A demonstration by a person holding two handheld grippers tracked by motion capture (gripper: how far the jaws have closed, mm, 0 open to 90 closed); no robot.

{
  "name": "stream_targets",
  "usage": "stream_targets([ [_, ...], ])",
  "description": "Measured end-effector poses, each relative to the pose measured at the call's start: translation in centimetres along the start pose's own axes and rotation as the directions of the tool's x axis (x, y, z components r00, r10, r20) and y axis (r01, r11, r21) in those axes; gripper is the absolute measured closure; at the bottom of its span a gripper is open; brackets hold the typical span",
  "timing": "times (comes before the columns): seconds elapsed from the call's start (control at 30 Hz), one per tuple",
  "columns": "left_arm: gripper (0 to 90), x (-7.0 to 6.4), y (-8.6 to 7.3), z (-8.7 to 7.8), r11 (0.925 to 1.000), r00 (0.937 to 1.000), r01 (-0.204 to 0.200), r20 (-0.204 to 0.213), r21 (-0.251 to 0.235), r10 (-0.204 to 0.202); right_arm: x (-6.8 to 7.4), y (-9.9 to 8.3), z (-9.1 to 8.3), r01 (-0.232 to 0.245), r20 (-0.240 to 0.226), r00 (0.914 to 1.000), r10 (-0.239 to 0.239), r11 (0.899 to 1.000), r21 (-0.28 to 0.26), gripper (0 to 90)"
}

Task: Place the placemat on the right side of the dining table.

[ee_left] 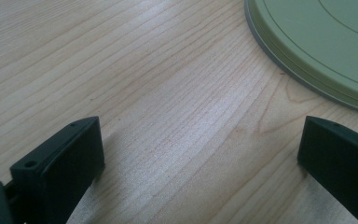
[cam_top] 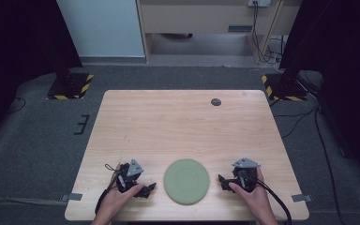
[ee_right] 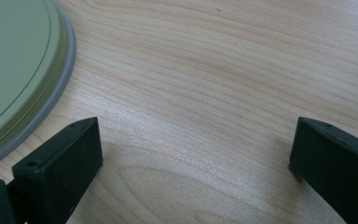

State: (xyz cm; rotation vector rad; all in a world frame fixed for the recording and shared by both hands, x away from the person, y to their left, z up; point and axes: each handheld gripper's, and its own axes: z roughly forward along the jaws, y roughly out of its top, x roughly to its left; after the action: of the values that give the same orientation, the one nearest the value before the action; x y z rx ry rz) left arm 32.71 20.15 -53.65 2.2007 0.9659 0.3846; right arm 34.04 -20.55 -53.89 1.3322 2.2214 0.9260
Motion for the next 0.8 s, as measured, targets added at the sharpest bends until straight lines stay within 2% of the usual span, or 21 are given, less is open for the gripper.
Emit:
stream_targets([
  [0.13,2.2,0.0,-0.1,-0.1,0.9999,0.9999,0.010,-0.013,-0.008,-0.010,0.0,0.0,-0.1,0.006,-0.005,1.0000,-0.006,1.000,-0.007,5.3],
  [0.27,3.2,0.0,-0.3,-0.7,0.9999,0.9996,0.000,-0.027,-0.016,0.000,0.5,0.0,-0.5,0.024,-0.015,0.9996,-0.024,1.000,-0.017,5.7],
  [0.37,3.1,0.1,-0.4,-1.3,0.9990,0.9997,0.016,-0.018,-0.041,-0.017,0.8,0.1,-0.9,0.043,-0.028,0.9987,-0.043,0.999,-0.034,5.7],
  [0.5,3.3,0.0,-0.5,-2.0,0.9978,0.9996,0.017,-0.021,-0.064,-0.018,1.2,0.2,-1.3,0.049,-0.051,0.9974,-0.051,0.998,-0.047,5.4],
  [0.7,3.5,-0.6,-0.4,-2.1,0.9981,1.0000,-0.005,-0.003,-0.062,0.005,1.5,0.3,-1.9,0.058,-0.070,0.9956,-0.062,0.996,-0.065,5.3],
  [0.8,3.5,-0.9,-0.4,-2.0,0.9973,0.9999,-0.001,0.012,-0.073,0.002,1.7,0.2,-1.9,0.071,-0.078,0.9940,-0.076,0.996,-0.061,5.5],
])
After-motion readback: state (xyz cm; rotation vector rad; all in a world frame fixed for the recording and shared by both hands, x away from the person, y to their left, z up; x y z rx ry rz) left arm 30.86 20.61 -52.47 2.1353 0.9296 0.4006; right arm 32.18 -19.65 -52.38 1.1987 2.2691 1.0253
